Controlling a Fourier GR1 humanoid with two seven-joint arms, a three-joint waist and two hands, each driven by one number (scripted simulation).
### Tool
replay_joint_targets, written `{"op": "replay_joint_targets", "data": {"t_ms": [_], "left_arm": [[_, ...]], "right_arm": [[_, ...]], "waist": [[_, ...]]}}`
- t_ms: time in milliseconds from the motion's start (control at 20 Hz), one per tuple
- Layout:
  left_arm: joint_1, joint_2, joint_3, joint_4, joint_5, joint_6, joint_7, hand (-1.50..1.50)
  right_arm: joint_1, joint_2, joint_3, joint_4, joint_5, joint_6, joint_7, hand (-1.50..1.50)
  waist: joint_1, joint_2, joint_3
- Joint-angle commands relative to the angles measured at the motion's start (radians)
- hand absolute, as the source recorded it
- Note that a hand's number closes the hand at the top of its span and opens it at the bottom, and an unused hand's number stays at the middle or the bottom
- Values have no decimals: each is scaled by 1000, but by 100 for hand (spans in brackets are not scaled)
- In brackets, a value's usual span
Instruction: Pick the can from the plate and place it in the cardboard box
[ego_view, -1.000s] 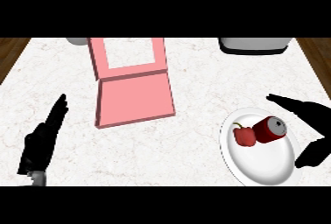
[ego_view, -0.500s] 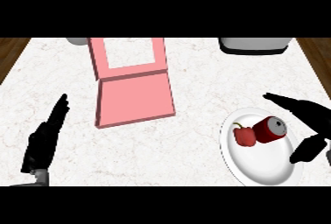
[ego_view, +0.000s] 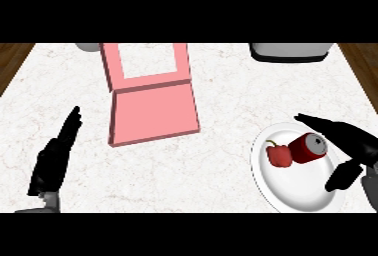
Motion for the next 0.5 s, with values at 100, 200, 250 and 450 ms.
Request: {"op": "replay_joint_targets", "data": {"t_ms": [100, 200, 250, 450], "left_arm": [[-49, 13, 31, -3, -7, -26, 42, 0], [30, -1, 44, 19, 20, -40, -42, 0], [5, 3, 34, -45, 4, -27, 48, 0], [-28, -18, 18, -9, -14, -16, 39, 0]], "right_arm": [[-53, 48, -19, 65, 5, 58, 16, 150], [-15, 30, -15, -25, 27, 7, -28, 150], [-10, 51, 1, -9, 67, -87, -37, 150], [-44, 53, -8, 33, 140, -224, -62, 150]], "waist": [[2, 0, 0], [1, 0, 0], [2, 0, 0], [2, 1, 0]]}}
